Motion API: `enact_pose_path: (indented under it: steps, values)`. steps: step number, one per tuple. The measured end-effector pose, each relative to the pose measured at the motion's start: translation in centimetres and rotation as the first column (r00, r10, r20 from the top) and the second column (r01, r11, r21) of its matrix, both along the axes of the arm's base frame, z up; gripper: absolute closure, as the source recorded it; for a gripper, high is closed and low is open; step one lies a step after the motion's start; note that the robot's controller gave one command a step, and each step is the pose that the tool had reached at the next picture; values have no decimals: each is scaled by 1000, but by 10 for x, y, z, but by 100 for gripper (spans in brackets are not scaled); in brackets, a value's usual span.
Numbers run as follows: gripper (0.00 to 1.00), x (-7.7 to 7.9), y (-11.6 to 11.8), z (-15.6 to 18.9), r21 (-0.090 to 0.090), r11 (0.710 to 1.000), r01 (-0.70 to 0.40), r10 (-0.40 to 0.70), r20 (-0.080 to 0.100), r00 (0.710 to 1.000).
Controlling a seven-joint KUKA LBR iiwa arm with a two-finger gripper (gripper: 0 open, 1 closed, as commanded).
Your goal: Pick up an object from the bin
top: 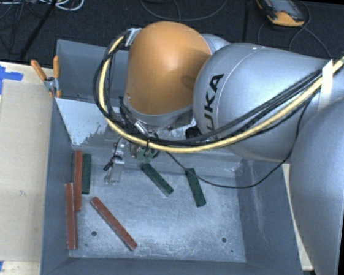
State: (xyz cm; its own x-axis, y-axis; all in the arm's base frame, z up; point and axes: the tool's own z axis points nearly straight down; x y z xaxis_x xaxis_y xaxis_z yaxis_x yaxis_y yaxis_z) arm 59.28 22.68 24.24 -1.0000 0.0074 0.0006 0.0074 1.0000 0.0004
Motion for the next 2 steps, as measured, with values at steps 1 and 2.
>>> enact_pose_path:
  steps: [1, 2]
  values:
    - [0, -2, -35, -161, -1, 967, -253, 253, -6, 967]
    - [0, -32, 15, -164, -1, 978, -207, 207, -1, 978]
